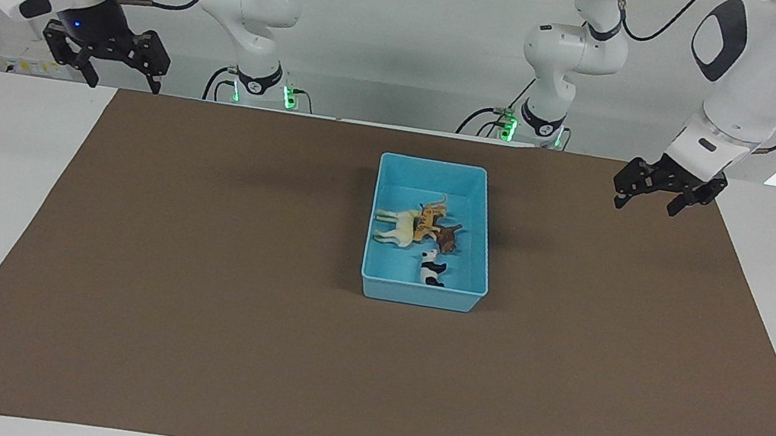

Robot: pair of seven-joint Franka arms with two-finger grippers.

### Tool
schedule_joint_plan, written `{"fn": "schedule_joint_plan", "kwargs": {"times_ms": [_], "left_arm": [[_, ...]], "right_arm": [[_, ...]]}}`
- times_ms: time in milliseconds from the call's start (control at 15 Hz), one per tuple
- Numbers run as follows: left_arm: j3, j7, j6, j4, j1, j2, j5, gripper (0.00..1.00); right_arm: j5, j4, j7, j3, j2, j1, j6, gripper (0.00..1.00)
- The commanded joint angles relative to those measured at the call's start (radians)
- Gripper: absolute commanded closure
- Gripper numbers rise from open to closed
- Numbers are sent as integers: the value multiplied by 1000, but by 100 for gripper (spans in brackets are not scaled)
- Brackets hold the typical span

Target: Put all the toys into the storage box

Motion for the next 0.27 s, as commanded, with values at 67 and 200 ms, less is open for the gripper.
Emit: {"fn": "schedule_joint_plan", "kwargs": {"times_ms": [67, 200], "left_arm": [[14, 9, 8, -1, -11, -2, -11, 0], [14, 9, 10, -3, -11, -2, -11, 0]], "right_arm": [[2, -29, 19, 2, -23, -7, 2, 0], [2, -28, 19, 0, -23, -8, 0, 0]]}}
